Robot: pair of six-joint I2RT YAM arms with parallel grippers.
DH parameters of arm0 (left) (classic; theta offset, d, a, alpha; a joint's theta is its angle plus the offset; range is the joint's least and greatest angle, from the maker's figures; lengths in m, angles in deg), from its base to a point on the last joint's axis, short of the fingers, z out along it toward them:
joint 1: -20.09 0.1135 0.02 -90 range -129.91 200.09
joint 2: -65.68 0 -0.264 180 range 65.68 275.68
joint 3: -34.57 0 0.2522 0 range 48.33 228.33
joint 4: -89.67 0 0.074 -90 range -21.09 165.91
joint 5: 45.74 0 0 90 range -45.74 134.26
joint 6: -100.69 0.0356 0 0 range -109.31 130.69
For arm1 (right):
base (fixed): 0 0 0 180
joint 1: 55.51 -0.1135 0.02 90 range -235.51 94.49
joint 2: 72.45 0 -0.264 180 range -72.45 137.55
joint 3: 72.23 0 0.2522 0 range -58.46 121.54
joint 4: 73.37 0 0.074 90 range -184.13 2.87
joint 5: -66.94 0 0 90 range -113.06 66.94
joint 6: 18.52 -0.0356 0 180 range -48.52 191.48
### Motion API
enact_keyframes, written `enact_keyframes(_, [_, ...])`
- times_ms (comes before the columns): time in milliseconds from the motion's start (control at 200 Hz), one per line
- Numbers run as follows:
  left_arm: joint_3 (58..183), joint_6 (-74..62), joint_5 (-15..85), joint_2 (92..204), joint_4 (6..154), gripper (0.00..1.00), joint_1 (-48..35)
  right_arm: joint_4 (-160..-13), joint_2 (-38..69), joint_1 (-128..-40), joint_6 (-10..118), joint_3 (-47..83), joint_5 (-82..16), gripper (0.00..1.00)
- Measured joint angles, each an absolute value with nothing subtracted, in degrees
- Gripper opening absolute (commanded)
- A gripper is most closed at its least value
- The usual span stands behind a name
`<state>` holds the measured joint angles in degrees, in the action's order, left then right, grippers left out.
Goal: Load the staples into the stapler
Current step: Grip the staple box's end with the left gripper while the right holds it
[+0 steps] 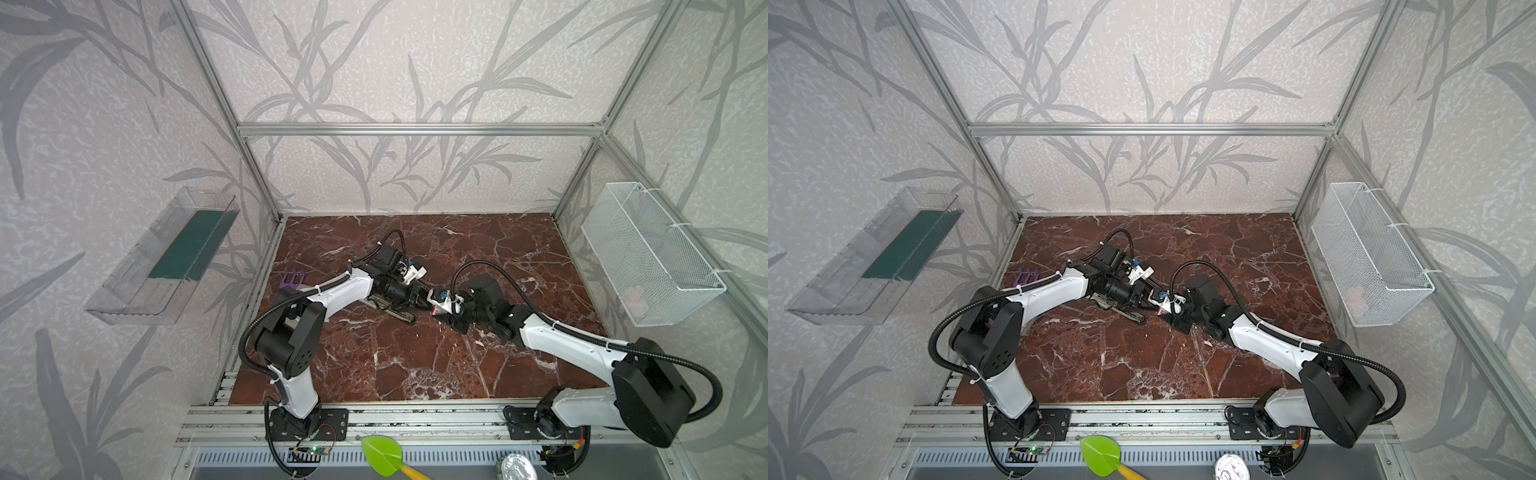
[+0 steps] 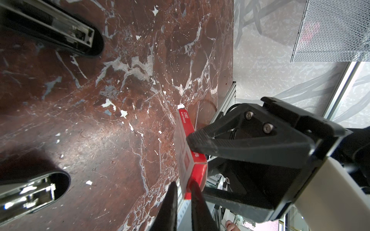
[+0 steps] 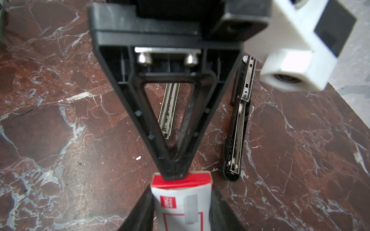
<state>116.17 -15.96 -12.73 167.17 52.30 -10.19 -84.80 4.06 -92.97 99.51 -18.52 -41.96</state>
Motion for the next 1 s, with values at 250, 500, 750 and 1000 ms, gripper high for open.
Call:
enact_keyframes(250, [117.96,-15.79,-12.49,168.26,51.75,0.14,-10.8,-85.29,4.06,-93.03,99.36,-18.52,-41.7,0.43])
enact_keyframes(500, [119.31,-14.46,-11.24,168.96,49.48,0.08,-11.48,-86.05,4.06,-93.51,99.34,-18.52,-40.8,0.41])
enact_keyframes(750, [120.51,-13.3,-10.06,170.01,47.97,0.07,-12.14,-86.82,4.06,-93.69,99.31,-18.59,-39.88,0.41])
enact_keyframes(1000, [121.08,-13.19,-9.3,171.32,47.23,0.12,-13.32,-89.07,4.06,-93.86,99.05,-18.59,-39.4,0.4])
